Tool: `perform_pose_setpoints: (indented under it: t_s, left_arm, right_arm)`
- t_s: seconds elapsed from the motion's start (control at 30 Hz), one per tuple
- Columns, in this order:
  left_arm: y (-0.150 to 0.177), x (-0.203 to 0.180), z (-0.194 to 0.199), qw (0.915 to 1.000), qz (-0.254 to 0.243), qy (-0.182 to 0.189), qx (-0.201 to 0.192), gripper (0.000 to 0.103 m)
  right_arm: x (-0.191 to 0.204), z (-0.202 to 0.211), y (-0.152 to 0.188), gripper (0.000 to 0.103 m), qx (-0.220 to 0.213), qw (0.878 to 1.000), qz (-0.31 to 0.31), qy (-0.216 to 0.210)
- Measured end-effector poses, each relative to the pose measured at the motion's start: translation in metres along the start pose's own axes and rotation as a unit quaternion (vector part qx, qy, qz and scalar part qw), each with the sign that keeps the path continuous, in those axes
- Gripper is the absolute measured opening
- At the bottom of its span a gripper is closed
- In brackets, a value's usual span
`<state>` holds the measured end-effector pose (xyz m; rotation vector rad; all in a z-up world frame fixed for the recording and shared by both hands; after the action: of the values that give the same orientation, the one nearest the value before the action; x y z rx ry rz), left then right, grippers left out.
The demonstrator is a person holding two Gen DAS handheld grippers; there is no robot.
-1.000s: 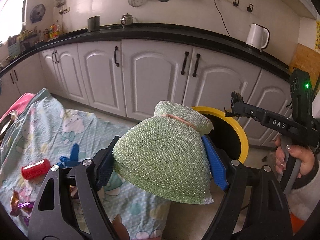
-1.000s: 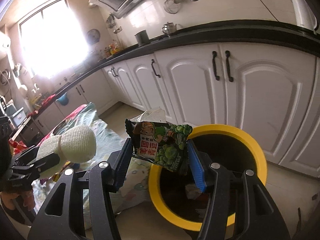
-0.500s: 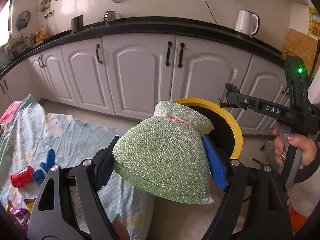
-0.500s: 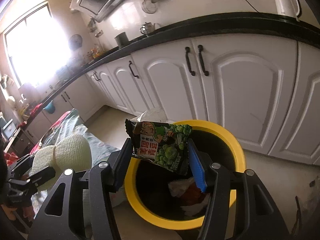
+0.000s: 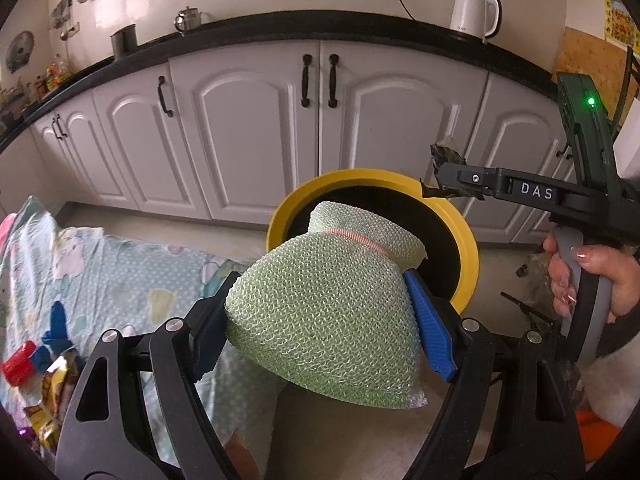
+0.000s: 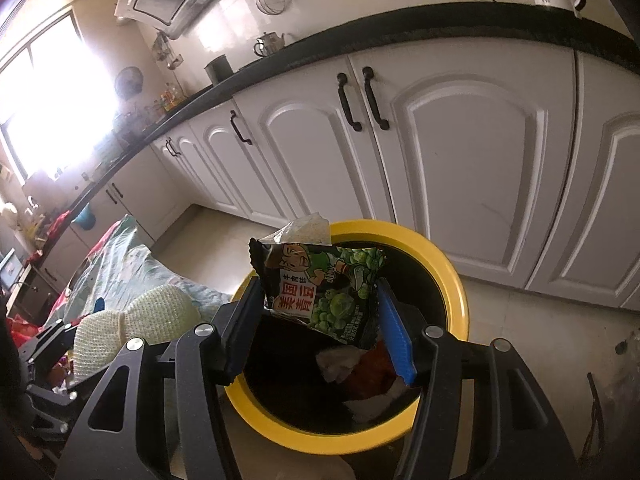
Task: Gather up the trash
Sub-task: 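Carry the green knit item and green snack packet with both tools over the yellow bin, then open both tools to drop the knit item and snack packet into the bin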
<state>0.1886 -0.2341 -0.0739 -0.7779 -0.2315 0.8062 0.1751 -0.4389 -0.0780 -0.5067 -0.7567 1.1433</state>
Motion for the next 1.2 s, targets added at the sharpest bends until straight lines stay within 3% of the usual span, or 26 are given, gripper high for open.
perform_pose_setpoints:
  t_s: [0.73,1.2]
  left_arm:
    - [0.01,-0.028,-0.057,0.9979,-0.027,0.028,0.052,0.072]
    - [0.013,-0.029,-0.084,0.9967,-0.032,0.025,0.071,0.075]
  right_arm:
    - [-0.017,-0.023,0.008,0.06,0.029,0.999,-0.015,0.011]
    - [-0.024,-0.031,0.008,0.07,0.034,0.999,-0.03,0.01]
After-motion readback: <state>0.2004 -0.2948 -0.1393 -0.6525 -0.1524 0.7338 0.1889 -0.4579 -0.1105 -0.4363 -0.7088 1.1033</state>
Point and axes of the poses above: each gripper's, at about its wrist camera, not at the fingertips, and z roughly against the way its jaws point, x to its left, y to its underside, the point moved 3 cm from there along -z, roughly the way its jaws point, and after that the axes turned 7 degrees about y, right-handed, at the moved point
